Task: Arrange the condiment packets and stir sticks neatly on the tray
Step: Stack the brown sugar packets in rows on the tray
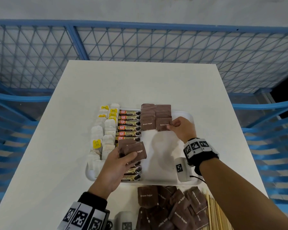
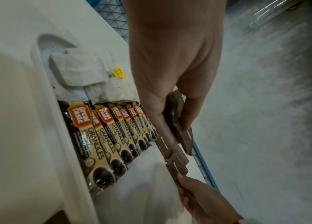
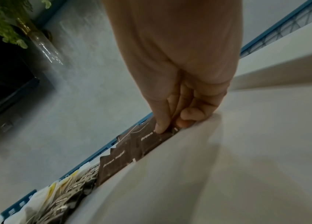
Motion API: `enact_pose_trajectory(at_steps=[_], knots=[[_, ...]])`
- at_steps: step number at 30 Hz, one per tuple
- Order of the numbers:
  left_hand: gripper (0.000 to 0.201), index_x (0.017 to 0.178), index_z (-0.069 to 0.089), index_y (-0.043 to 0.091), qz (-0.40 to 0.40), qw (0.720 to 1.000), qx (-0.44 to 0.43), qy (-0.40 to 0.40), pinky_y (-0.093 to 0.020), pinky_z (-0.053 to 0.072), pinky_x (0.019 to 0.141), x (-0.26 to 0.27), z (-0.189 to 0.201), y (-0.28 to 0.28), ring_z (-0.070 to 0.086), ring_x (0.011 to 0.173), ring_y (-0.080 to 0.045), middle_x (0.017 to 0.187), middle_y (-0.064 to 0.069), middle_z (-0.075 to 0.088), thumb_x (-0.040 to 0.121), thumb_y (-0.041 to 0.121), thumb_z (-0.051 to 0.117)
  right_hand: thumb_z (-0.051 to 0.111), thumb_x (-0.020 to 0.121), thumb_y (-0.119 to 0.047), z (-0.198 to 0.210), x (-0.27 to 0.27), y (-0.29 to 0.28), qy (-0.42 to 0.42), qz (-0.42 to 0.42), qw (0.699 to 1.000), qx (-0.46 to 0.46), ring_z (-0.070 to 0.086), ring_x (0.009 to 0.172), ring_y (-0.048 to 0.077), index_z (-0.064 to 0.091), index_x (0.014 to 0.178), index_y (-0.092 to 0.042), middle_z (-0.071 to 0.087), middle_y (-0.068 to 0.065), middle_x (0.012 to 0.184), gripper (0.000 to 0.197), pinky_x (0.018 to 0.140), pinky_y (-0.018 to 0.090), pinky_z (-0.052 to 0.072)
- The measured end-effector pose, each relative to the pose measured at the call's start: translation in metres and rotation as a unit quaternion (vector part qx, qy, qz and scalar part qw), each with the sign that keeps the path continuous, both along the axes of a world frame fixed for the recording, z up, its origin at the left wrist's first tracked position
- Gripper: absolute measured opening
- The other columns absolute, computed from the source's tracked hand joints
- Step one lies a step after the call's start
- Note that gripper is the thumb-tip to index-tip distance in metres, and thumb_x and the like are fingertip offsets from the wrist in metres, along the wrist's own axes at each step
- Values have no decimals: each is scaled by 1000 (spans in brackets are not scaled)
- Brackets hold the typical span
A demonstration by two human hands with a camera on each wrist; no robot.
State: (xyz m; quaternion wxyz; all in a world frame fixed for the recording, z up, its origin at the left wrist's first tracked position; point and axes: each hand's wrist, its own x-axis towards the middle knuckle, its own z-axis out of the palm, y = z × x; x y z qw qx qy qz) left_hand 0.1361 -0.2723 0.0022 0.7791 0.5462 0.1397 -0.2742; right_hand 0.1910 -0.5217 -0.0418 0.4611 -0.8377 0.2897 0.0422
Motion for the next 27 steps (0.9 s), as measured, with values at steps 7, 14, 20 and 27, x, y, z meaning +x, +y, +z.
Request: enact_pose_trajectory(at_steps=[7,14,20,27], knots=[[29,112,61,11,-4,1000,14,-23,-26,56,81,3,3,-2,69,95,-17,105,-6,71,87,-4,56,63,87,-29,28,-19,32,-83,54,995,-19,52,77,11,58,99,-10,57,0,90,23,61,11,35],[25,113,61,11,-20,999,21,-38,-19,54,71,3,5,-9,69,98,-18,105,-6,72,90,7,57,62,88,-19,48,-57,69,-13,234,944,234,54,62,3,62,90,-12,60,-3,74,7,53,12,42],[23,109,61,7,-4,1000,-12,9,-26,58,73,7,4,-11,70,88,-19,101,-10,71,96,2,43,63,85,-6,37,-61,57,-20,159,945,286,57,66,12,59,86,-7,61,4,75,4,61,17,50],[21,109,58,5,-20,996,81,-33,-17,56,65,17,0,-8,65,82,-20,98,-14,68,91,-4,51,61,87,-6,26,-53,17,-42,47,975,213,58,71,13,60,82,-12,63,4,81,8,62,16,50]])
